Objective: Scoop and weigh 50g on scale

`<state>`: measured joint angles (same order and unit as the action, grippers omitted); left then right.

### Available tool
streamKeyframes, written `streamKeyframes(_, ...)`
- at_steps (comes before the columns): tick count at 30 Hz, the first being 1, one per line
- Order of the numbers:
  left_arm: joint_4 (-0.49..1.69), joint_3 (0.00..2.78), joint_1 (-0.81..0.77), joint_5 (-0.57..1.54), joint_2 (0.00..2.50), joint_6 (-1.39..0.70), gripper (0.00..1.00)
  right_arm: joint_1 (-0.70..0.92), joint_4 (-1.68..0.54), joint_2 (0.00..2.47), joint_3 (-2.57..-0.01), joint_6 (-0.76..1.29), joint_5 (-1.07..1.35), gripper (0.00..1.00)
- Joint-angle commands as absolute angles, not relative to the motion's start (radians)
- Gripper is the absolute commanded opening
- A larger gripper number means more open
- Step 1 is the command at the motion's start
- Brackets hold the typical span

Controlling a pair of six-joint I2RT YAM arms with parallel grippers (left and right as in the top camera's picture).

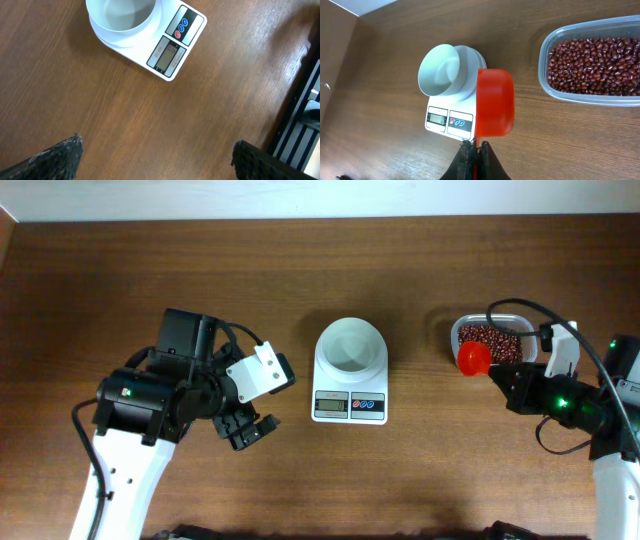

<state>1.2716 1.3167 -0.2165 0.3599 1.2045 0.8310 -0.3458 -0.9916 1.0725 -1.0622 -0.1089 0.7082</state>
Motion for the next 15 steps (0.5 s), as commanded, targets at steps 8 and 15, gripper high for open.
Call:
streamKeyframes(8,1.273,1.324,-0.213,0.378,1.209,0.85,0.99,-0.34,-1.014,1.076,-1.065,-0.117,0.722,0.04)
streamKeyframes(15,1.273,1.324,-0.213,0.378,1.209,0.85,0.99,-0.34,-1.018,1.076,-1.065,-0.117,0.722,0.04)
